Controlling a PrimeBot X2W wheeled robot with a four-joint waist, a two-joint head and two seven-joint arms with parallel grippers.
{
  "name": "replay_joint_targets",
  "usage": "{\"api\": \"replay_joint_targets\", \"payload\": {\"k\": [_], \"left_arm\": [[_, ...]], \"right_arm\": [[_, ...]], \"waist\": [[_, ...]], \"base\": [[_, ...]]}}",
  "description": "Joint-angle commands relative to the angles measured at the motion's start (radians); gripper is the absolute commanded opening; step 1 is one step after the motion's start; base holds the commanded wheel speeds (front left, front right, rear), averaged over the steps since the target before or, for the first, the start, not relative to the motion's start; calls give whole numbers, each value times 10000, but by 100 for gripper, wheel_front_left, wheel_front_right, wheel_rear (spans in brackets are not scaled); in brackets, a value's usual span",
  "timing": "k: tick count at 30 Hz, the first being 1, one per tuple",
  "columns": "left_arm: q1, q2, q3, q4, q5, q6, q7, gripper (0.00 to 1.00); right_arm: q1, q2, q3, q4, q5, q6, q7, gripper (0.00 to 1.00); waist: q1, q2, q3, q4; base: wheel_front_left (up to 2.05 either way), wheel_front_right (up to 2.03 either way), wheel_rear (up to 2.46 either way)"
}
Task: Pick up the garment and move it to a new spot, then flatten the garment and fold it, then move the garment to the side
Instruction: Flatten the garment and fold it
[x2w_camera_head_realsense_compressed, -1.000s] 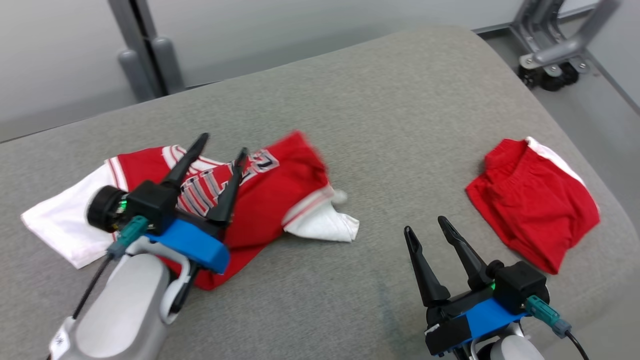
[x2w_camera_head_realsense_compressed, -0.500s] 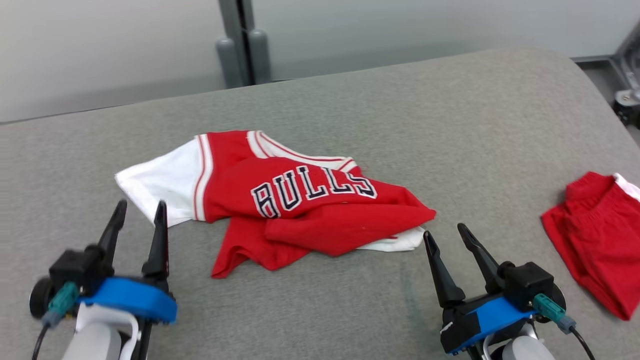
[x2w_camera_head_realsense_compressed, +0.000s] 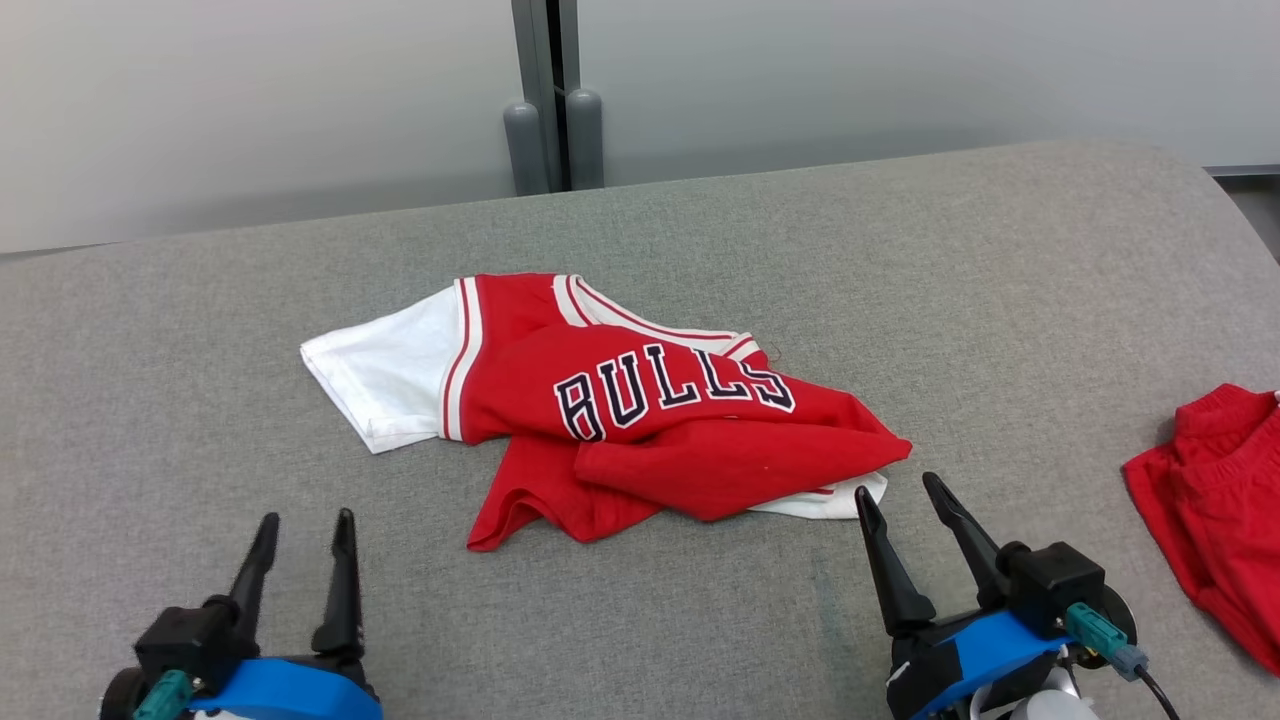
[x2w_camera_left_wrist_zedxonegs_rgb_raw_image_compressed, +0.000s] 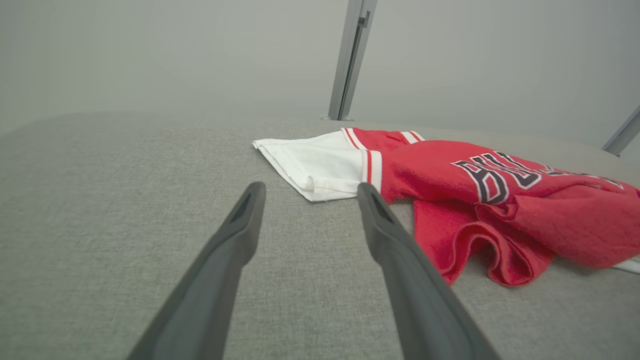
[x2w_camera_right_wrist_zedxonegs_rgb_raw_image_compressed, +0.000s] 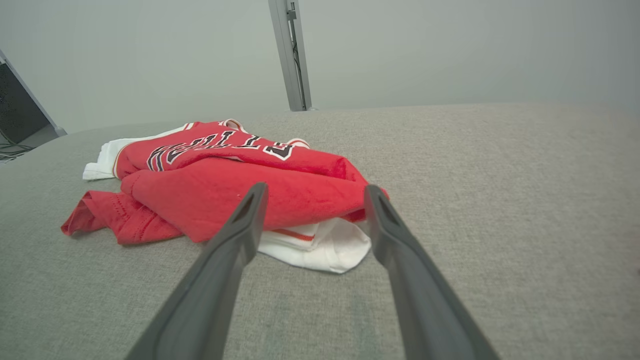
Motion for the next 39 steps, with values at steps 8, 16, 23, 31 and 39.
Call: {"api": "replay_joint_targets", "payload": {"k": [8,16,23,31,39], "left_arm": [[-418,400,-2111,434,-970,-15,-24,100],[-773,1092,-3137,1004,-1577,-16,-24,100],[-927,1231,-3196,1198,-1515,-16,-22,0],[-1184,1354,-2158,996,-1547,-10,-24,0],[-1485,1704,518,1108,-947,-3,-24,0]], "right_arm": [[-122,-37,243,-282,75,0,-1,100],[-51,-37,374,-739,27,0,-3,100],[68,-34,247,-895,22,0,-1,100],[-27,-36,159,-787,95,0,-3,100],[-135,-37,134,-611,105,0,-1,100]], "waist": [[1,0,463,-447],[1,0,946,-1191],[1,0,1040,-1264],[1,0,944,-971],[1,0,880,-706]], "base": [[0,0,0],[0,0,0],[0,0,0],[0,0,0],[0,0,0]]}}
